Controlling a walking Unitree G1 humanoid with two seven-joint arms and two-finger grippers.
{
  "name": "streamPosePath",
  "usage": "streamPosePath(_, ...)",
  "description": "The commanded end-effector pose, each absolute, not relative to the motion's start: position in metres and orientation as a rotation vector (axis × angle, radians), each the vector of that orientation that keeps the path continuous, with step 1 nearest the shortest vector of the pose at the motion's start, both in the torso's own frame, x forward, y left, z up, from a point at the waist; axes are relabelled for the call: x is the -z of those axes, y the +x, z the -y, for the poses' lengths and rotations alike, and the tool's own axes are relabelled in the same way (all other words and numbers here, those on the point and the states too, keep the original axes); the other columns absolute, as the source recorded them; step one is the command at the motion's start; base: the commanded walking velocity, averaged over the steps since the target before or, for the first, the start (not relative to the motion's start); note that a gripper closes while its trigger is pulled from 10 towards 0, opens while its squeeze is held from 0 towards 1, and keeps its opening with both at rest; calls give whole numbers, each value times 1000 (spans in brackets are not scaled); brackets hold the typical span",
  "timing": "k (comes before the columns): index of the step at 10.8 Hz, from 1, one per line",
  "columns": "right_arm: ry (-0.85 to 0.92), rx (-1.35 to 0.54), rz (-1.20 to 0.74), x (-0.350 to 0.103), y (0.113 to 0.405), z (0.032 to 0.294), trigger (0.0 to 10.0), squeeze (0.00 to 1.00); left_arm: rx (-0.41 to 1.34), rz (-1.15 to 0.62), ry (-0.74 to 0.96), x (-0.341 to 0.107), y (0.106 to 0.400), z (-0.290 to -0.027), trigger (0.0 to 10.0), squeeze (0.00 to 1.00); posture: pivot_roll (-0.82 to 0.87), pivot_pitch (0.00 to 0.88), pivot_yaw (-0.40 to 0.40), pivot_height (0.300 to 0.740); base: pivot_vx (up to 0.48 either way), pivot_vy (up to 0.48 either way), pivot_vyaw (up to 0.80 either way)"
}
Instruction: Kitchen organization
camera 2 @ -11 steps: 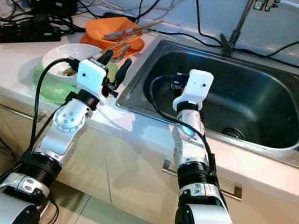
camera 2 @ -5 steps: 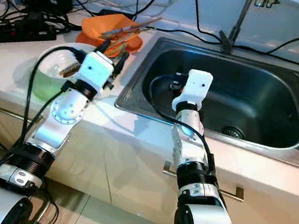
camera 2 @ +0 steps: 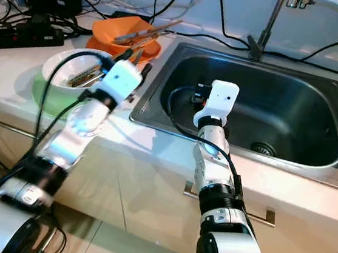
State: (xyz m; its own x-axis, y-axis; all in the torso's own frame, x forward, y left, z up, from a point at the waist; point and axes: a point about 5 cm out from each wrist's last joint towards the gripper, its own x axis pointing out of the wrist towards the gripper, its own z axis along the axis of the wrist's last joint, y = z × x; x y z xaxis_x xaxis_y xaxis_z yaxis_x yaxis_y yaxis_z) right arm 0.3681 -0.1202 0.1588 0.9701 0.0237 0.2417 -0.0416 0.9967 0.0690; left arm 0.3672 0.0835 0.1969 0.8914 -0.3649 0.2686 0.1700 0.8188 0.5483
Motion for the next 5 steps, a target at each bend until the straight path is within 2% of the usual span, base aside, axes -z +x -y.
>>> streamPosePath(1, 79, -36, 255, -160, 367, 120, 10000, 0, 276, 370, 549, -201, 371, -83, 10000, 0, 18, 0, 34, 740, 0, 0, 0)
streamPosePath(3, 76, -42, 255, -160, 368, 120, 10000, 0, 250, 350, 552, -205, 380, -83, 10000, 0, 18, 0, 31, 740, 0, 0, 0)
streamPosePath(5, 79, -58, 260, -164, 370, 114, 10000, 0, 384, 394, 718, -218, 388, -72, 10000, 0, 39, 0, 32, 740, 0, 0, 0)
